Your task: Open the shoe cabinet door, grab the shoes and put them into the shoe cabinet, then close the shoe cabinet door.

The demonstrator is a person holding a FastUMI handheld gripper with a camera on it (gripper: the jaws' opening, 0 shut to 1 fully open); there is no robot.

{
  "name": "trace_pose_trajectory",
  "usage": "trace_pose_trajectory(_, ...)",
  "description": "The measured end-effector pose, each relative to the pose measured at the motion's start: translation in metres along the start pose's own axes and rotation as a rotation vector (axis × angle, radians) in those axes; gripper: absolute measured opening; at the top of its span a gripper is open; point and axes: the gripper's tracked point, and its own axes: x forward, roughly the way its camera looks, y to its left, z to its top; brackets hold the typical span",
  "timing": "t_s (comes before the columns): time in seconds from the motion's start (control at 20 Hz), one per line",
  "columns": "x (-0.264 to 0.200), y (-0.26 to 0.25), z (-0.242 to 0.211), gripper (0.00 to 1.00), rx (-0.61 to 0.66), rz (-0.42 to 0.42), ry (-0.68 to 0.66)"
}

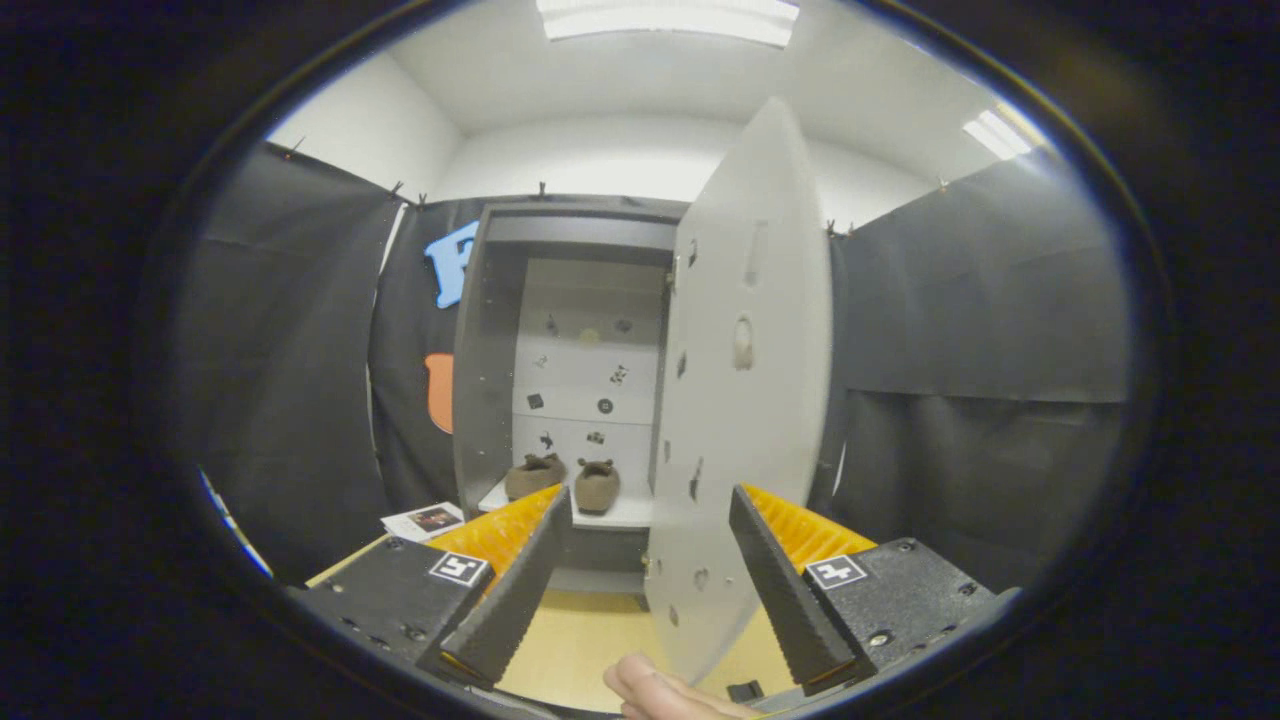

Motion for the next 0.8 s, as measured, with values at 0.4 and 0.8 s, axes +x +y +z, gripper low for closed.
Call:
trace_pose_trajectory(0.4,-0.075,-0.133,0.012,1.00,-0.043,-0.135,-0.061)
trace_pose_trajectory(0.8,-0.025,-0.243,-0.021,1.00,-0.017,-0.177,-0.007)
